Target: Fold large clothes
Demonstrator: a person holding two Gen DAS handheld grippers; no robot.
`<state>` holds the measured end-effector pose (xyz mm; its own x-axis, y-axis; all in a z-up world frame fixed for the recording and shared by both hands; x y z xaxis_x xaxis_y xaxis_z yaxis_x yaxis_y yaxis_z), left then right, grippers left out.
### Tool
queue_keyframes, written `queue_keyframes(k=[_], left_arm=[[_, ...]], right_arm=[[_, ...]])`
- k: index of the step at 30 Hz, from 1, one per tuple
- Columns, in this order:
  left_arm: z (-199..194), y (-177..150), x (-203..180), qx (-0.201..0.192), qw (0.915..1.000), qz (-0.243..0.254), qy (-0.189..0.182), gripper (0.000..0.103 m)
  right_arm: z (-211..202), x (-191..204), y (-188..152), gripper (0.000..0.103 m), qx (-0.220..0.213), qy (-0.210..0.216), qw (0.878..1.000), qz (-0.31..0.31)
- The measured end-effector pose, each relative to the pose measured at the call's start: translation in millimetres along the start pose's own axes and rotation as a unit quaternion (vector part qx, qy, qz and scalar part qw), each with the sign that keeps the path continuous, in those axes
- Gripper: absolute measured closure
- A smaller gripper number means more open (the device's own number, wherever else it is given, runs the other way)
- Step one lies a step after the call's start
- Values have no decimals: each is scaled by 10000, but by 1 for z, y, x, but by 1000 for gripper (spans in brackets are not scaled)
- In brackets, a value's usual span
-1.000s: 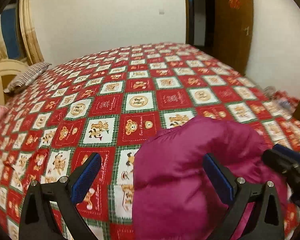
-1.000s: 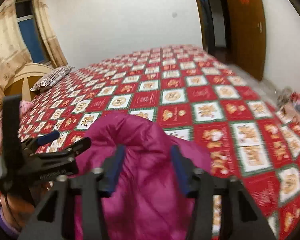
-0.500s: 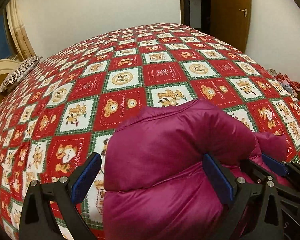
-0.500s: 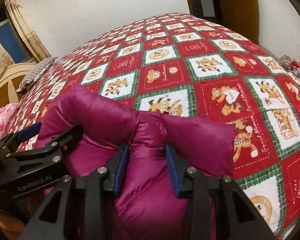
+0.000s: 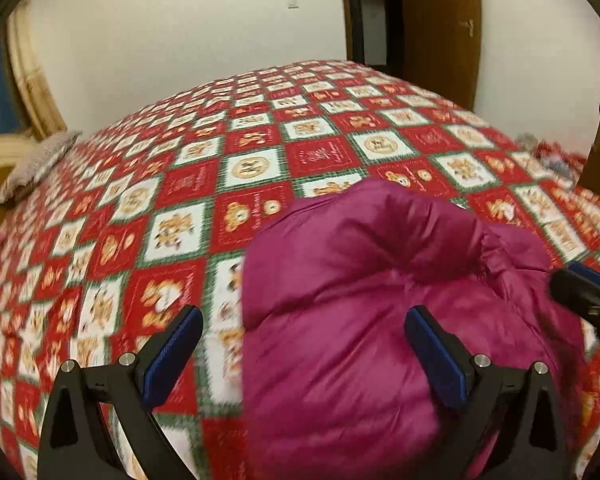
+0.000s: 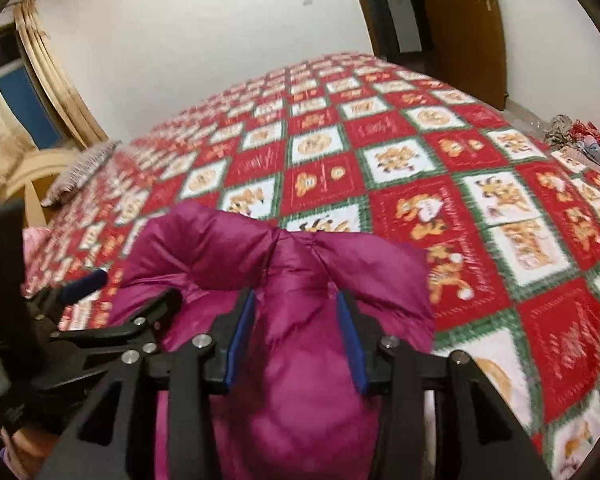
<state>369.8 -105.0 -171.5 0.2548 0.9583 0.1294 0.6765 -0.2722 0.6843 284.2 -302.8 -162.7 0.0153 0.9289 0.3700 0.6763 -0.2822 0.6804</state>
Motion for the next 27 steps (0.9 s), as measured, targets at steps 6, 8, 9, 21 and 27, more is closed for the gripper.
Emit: queue_keyframes(k=[6,8,9,21,27], left_arm=[[-5,-20,41,275,9905,-1116,-759,1],[1,-28,43,455,9850,-1342,-988,1],[3,-31,42,503,9822,-1423,-1121,1],[25,-43,28,869,9519,-1774,-2341,1],[26,-44,24,866,9505,-1521,-2568,1]], right_arm=[[-38,-19,-14,20,-309,49,9993,223],[-31,-26,-19,20,-171,169,9987,441],[-27,-28,-20,20,-116,192,9984,520],[18,-31,-39,14,410,815,9921,860],[22,-36,-44,12,491,1103,9885,906]])
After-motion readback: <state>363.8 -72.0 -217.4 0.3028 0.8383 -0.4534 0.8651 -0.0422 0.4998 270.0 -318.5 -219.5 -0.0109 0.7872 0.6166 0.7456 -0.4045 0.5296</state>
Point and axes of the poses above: each gripper's, at about its wrist camera, not at the fingertips, and z roughly the way its jaws point, x to its left, y to its top, the point moved 5 cm from there along z, roughly the way its jaws point, and after that the axes turned 5 degrees about y, right-handed, at the moved point
